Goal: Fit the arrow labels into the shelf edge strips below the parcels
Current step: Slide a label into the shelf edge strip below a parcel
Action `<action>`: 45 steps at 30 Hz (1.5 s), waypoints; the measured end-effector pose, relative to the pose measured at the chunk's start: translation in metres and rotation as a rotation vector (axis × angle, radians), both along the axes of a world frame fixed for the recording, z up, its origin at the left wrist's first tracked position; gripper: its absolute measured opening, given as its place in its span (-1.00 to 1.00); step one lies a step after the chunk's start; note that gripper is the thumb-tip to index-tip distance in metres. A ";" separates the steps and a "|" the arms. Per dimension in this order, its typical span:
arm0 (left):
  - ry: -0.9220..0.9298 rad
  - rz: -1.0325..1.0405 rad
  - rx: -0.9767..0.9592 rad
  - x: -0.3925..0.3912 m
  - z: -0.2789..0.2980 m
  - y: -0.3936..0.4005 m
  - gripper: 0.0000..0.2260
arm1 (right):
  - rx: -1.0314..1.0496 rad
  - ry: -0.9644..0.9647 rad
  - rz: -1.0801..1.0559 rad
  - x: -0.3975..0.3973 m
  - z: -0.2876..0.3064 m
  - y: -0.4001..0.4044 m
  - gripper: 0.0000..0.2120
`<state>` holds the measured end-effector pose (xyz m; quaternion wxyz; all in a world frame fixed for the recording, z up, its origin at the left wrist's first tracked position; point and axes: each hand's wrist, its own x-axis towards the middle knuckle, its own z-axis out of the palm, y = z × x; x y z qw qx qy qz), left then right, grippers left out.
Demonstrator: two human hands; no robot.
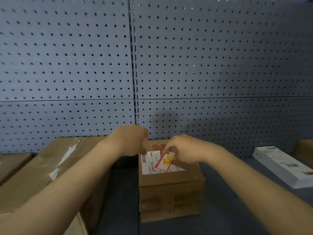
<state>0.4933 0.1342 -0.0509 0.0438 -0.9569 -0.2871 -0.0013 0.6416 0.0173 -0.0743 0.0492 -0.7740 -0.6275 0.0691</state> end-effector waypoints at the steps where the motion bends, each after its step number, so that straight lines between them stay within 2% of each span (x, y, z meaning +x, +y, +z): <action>1: 0.023 -0.003 0.001 0.004 0.001 0.002 -0.66 | -0.044 -0.015 0.022 0.004 0.001 0.007 -0.61; 9: 0.137 0.016 -0.077 0.027 -0.004 0.005 -0.59 | -0.340 0.009 0.187 0.024 0.010 0.048 -0.63; 18: 0.152 0.108 -0.150 0.036 -0.005 0.012 -0.64 | -0.370 0.070 0.264 0.038 0.010 0.065 -0.66; 26: 0.009 0.208 -0.154 0.029 -0.010 -0.002 -0.63 | -0.025 0.193 0.307 0.056 -0.003 0.041 -0.88; 30: -0.053 0.202 -0.118 0.027 -0.014 -0.023 -0.69 | 0.085 0.253 0.283 0.056 -0.004 0.019 -0.77; 33: -0.112 0.206 -0.060 0.019 -0.015 -0.038 -0.73 | 0.199 0.219 0.221 0.051 -0.006 0.002 -0.73; 36: -0.190 0.205 -0.015 0.005 -0.014 -0.054 -0.76 | 0.414 0.188 0.105 0.047 -0.006 -0.016 -0.74; 41: -0.320 0.136 0.036 -0.030 -0.018 -0.089 -0.79 | 0.693 0.283 -0.026 0.019 -0.008 -0.055 -0.78; 43: -0.326 0.125 0.027 -0.041 -0.022 -0.101 -0.81 | 0.797 0.334 -0.068 0.003 -0.011 -0.071 -0.80; 45: -0.286 0.118 0.007 -0.056 -0.030 -0.114 -0.80 | 0.812 0.354 -0.102 -0.015 -0.018 -0.087 -0.80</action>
